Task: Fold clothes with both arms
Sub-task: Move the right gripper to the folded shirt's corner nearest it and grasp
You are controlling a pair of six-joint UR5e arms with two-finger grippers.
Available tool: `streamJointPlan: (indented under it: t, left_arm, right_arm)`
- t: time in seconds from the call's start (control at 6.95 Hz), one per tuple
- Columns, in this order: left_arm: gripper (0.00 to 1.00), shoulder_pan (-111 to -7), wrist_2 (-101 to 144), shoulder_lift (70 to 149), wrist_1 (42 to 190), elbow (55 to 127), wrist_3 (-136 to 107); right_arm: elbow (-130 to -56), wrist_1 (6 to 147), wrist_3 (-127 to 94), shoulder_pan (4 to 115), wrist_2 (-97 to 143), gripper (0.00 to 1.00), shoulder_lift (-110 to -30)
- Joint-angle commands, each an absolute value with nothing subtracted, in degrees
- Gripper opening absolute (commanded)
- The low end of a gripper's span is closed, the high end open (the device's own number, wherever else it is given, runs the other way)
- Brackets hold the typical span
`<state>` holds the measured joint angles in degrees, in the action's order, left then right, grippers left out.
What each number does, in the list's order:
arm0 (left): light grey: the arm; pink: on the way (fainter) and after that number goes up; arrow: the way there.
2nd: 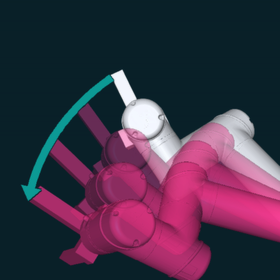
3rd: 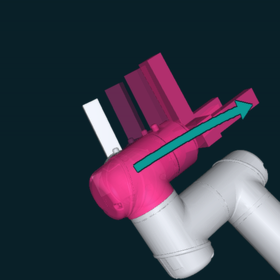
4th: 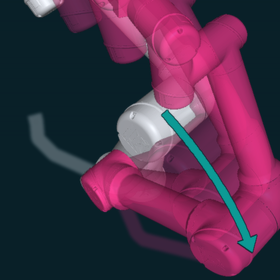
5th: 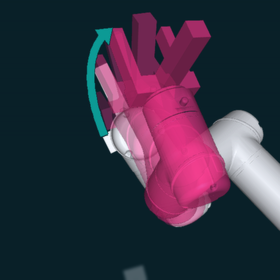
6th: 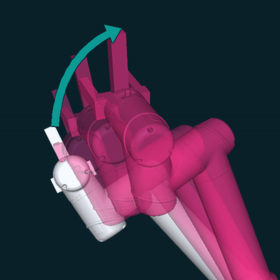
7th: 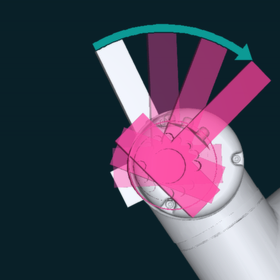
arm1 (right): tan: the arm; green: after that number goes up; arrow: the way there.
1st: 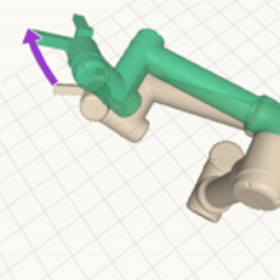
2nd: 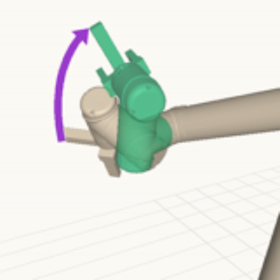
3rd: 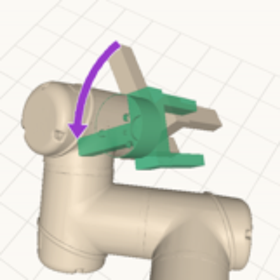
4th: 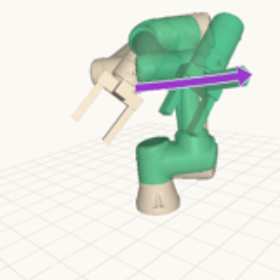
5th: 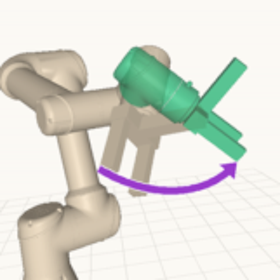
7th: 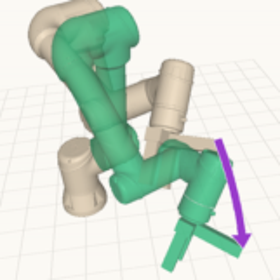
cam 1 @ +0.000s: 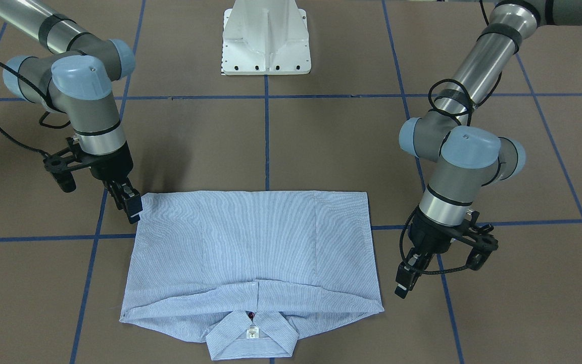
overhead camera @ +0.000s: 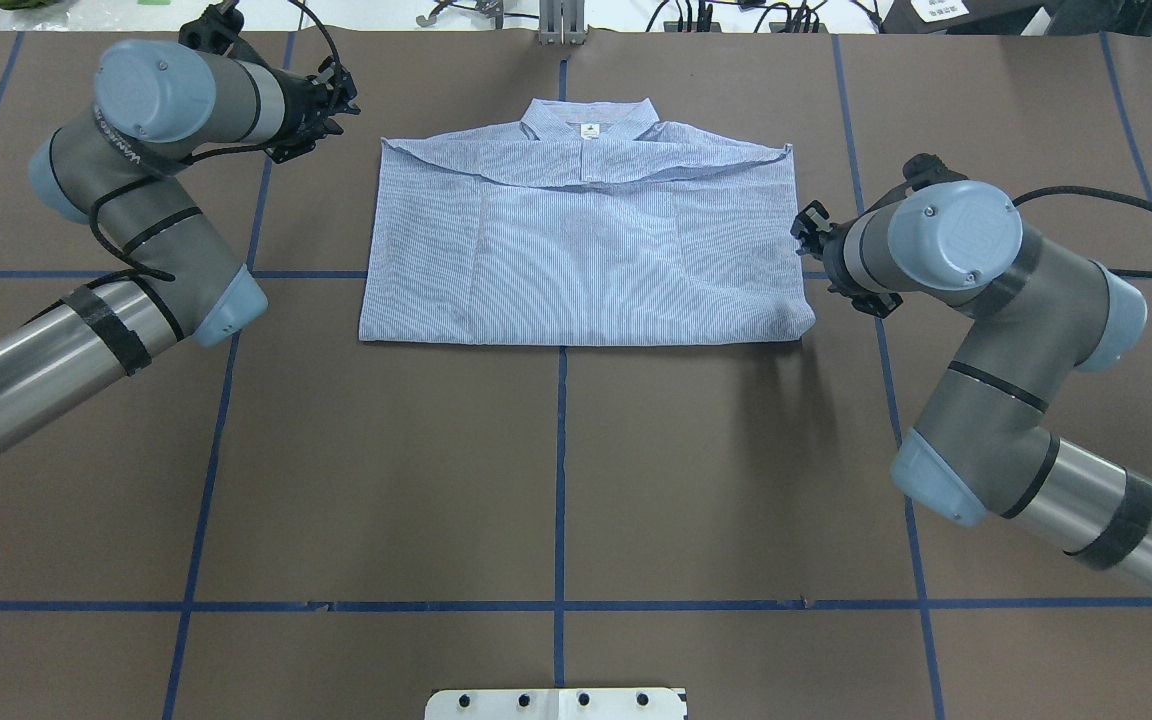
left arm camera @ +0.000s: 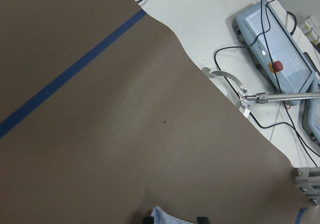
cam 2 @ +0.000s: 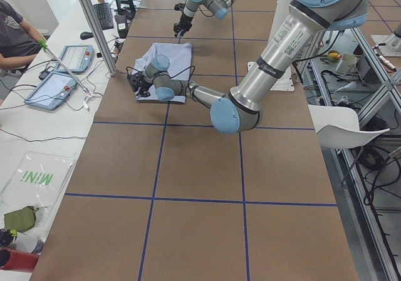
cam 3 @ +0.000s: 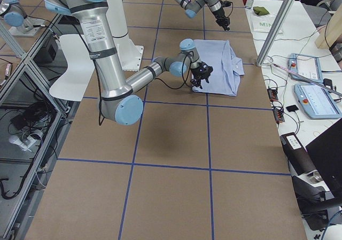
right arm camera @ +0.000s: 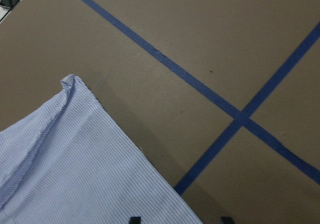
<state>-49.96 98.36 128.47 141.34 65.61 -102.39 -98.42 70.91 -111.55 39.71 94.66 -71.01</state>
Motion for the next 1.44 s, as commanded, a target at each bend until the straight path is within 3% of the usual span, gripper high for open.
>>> streamJointPlan:
  t: [0.0,0.43,0.72,0.86,1.01,1.3]
  left_arm:
    - [0.4,-49.92,98.35,127.71,141.24,66.35,-102.13]
    - [0.4,-49.92,98.26,127.27,141.15,66.36,-102.04]
    - [0.4,-49.83,98.26,126.83,141.15,66.36,-102.04]
    - [0.4,-49.83,98.26,126.91,141.15,66.44,-102.04]
    - [0.4,-49.83,98.26,127.0,141.07,66.45,-102.04]
    - [0.39,-49.83,98.17,126.74,140.98,67.32,-102.13]
  right_arm:
    - [-98.53,70.75,-113.19,37.36,95.01,0.62,-71.9]
    - [-96.6,70.66,-113.73,35.78,94.83,0.62,-71.89]
    - [-96.16,70.66,-114.6,35.6,94.75,0.55,-71.28]
    - [-95.72,70.58,-115.04,35.42,94.66,0.35,-71.11]
    - [-95.71,70.58,-116.44,35.42,94.66,0.0,-71.1]
    - [-96.76,70.58,-116.89,35.42,94.92,0.0,-71.02]
